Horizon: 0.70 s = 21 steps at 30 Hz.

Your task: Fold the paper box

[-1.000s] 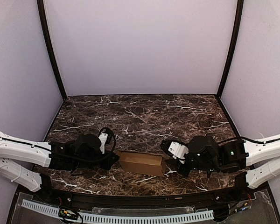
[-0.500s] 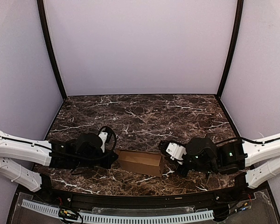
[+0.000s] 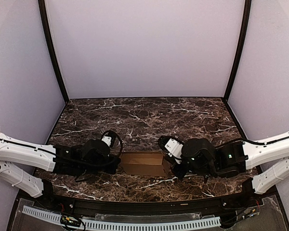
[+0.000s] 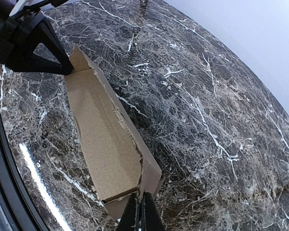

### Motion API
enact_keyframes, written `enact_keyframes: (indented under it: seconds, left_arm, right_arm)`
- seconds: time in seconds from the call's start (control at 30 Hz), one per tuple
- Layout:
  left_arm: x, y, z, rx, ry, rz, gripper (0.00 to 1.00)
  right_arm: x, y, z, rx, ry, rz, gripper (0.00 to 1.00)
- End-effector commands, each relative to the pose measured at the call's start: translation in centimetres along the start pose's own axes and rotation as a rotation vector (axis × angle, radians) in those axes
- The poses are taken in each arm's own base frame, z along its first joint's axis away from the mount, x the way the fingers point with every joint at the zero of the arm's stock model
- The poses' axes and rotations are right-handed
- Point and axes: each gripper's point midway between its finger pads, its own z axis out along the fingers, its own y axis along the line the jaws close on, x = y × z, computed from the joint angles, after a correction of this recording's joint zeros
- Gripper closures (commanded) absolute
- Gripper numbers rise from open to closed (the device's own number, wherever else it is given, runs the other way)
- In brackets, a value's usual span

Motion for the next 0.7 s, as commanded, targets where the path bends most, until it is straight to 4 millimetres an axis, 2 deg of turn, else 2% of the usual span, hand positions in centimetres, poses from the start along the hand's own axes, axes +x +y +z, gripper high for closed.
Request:
enact_keyframes:
  seconds: [0.0, 0.37, 0.67]
  left_arm:
    - [1.2, -1.3, 0.1, 0.022, 0.053, 0.029, 0.98]
    - [1.4, -2.0, 0.1, 0.022, 0.049, 0.049, 0.98]
    - [1.6, -2.3, 0.2, 0.021, 0.047, 0.062, 0.99]
  right_arm:
    - [-2.3, 1.8, 0.4, -0.059, -0.049, 0.107, 1.00]
    - [-3.0, 2.8, 1.6, -0.083, -0.051, 0.268, 1.00]
    - [-3.7, 2.1, 1.4, -0.060, -0.084, 0.393, 1.00]
